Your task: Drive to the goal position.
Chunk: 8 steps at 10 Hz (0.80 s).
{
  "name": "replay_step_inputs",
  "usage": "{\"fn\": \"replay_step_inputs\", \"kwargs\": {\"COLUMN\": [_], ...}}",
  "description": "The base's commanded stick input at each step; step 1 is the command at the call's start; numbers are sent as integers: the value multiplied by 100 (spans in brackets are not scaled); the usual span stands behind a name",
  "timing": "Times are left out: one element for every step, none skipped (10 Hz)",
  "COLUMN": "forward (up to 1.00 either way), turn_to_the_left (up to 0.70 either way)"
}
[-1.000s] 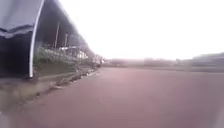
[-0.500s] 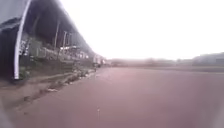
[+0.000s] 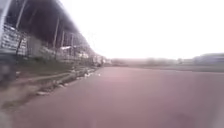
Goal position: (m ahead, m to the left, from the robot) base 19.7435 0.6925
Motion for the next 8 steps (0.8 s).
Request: {"fn": "replay_step_inputs", "kwargs": {"forward": [70,70,70,70,70,70,70,70], "turn_to_the_left": [0,0,0,0,0,0,0,0]}}
